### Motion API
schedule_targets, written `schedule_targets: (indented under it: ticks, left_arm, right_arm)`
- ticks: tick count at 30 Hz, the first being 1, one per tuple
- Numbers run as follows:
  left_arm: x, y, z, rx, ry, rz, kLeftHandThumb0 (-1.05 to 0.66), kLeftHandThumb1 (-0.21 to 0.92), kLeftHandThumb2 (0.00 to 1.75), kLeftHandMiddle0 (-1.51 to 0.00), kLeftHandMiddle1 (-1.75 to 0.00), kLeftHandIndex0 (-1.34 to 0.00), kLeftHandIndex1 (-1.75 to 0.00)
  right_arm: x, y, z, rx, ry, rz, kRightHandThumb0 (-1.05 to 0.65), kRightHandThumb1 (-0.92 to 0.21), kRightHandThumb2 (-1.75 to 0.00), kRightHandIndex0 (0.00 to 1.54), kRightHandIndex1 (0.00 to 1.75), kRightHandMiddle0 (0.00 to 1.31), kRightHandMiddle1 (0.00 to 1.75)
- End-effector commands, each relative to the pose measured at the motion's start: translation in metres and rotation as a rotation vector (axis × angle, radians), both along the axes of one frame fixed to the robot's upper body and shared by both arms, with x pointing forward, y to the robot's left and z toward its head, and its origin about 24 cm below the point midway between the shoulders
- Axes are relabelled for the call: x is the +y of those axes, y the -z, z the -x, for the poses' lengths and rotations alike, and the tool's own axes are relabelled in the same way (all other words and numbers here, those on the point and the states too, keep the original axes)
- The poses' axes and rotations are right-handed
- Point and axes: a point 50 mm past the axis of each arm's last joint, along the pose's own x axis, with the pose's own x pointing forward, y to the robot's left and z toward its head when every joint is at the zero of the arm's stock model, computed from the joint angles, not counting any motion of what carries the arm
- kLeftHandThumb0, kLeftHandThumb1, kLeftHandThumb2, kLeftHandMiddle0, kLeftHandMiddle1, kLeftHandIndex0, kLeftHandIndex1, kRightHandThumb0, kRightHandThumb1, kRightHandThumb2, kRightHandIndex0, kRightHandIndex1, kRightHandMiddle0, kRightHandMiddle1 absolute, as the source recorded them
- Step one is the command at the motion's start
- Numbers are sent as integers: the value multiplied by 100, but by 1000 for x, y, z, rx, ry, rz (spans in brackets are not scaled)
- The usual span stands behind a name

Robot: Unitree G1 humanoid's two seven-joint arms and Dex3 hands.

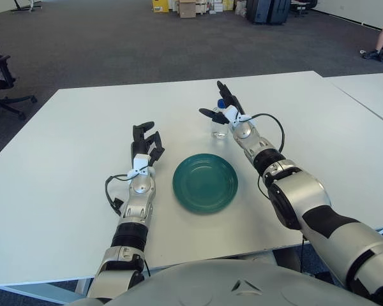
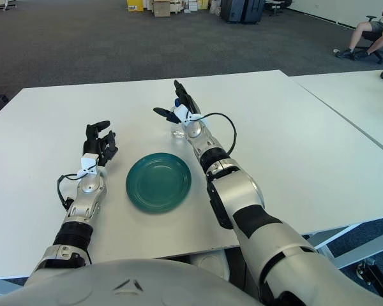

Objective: Put the bottle into the plate.

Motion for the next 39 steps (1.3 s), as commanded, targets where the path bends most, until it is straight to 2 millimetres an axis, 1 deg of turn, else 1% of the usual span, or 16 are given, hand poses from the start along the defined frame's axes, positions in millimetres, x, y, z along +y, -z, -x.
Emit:
schedule_targets:
  ticks: [1, 12, 16, 20, 29, 39]
  left_arm:
    - [0, -6, -3, -25, 4, -17, -59, 92, 77, -46, -58, -16, -110]
    - [0, -5, -3, -28, 0, -8, -59, 92, 76, -46, -57, -16, -111]
    - [1, -5, -2, -28, -2, -8, -59, 92, 76, -46, -57, -17, -111]
    - [3, -3, -1, -18, -5, -6, -60, 92, 76, -46, -57, -16, -111]
    - [5, -1, -1, -14, -7, -10, -61, 92, 76, -46, -57, -15, -110]
    - [7, 0, 0, -13, -10, -19, -61, 92, 77, -45, -56, -15, -110]
  right_arm:
    - [-3, 5, 0, 32, 13, 20, -105, -92, -28, 0, 0, 0, 0]
    - [-13, 15, 1, 92, 74, 26, -105, -92, -27, 0, 0, 0, 0]
    - [-19, 18, 1, 102, 108, 10, -105, -92, -27, 0, 0, 0, 0]
    - [-28, 22, 1, 124, 182, -32, -105, -92, -29, 0, 0, 0, 0]
    - [-39, 27, 1, 176, 247, -88, -105, -92, -34, 0, 0, 0, 0]
    - [-40, 31, 2, 226, 280, -129, -105, -92, -36, 0, 0, 0, 0]
